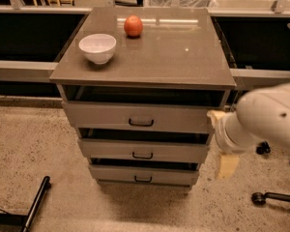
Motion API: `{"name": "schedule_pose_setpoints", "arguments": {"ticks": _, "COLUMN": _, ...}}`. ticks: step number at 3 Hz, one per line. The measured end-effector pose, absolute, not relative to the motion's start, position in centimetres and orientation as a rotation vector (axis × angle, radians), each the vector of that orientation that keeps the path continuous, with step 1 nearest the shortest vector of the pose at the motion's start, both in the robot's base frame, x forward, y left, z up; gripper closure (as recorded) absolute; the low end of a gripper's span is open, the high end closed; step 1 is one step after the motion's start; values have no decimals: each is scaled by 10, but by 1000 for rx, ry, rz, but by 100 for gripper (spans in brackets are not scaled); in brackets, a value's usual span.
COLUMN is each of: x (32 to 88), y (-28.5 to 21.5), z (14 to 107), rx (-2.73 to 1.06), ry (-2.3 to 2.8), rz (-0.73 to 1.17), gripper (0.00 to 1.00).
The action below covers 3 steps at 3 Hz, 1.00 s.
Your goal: Open top drawer
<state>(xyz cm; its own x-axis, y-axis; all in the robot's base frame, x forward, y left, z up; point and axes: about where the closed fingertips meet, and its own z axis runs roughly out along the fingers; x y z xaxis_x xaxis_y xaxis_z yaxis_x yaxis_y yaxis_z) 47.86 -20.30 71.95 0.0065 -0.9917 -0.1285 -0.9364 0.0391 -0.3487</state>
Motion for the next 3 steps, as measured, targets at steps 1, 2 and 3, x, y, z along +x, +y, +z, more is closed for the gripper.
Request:
{"name": "schedule_pose_setpoints", "arguments": {"ticks": 1, "x": 486, "y": -204, "z": 714, "rx": -1938, "ry": 1909, "rz": -277, "gripper": 0}}
{"name": "schedule_pose_setpoints", "arguments": {"ticks": 2, "x": 487, "y": -198, "z": 693, "rx": -2013, "ry": 1903, "rz": -228, "gripper": 0}}
{"name": "schedule_pose_setpoints", "arguments": {"ticks": 3, "x": 526, "y": -201, "z": 635, "rx": -2113, "ry": 1841, "rz": -245, "gripper": 0}}
